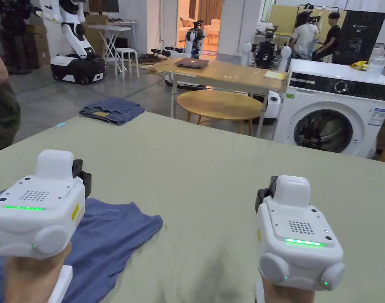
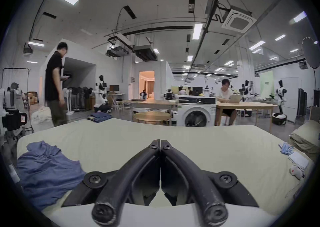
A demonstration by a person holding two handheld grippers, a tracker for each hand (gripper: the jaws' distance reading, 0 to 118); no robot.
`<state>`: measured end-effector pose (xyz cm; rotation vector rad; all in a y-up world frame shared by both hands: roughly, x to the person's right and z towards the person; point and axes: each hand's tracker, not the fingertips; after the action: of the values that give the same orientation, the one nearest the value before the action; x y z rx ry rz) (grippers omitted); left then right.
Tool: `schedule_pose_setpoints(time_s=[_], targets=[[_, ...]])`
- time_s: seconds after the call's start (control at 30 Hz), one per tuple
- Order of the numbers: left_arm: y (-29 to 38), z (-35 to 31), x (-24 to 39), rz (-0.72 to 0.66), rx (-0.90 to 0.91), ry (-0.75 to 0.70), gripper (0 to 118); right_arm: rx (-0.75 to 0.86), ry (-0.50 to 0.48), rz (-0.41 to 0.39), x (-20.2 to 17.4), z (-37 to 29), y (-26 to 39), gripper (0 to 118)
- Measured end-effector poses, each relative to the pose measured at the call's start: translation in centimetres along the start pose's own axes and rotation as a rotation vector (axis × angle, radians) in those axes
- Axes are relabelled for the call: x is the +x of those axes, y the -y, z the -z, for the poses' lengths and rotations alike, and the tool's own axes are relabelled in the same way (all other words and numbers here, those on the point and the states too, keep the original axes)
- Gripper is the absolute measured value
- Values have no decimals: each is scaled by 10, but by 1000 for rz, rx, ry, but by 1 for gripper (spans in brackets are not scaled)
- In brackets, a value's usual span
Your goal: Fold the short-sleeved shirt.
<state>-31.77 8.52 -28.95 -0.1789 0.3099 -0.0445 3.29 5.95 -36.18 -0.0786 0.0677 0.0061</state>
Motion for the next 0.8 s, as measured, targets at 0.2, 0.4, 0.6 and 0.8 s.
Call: schedule_pose_setpoints(time_s=[0.2, 0.4, 0.6, 0.8], targets=[[5, -1, -62, -44, -156, -30, 0, -32, -101, -37, -45, 7, 10, 0], [23, 28, -91, -76, -473, 86, 0, -69, -170, -86, -66, 8, 23, 0], [69, 93, -112, -128, -750, 162, 50, -100, -178, -118, -64, 7, 34, 0], [116, 136, -108, -121, -919, 160, 70, -130, -151, -135, -50, 9, 41, 0]])
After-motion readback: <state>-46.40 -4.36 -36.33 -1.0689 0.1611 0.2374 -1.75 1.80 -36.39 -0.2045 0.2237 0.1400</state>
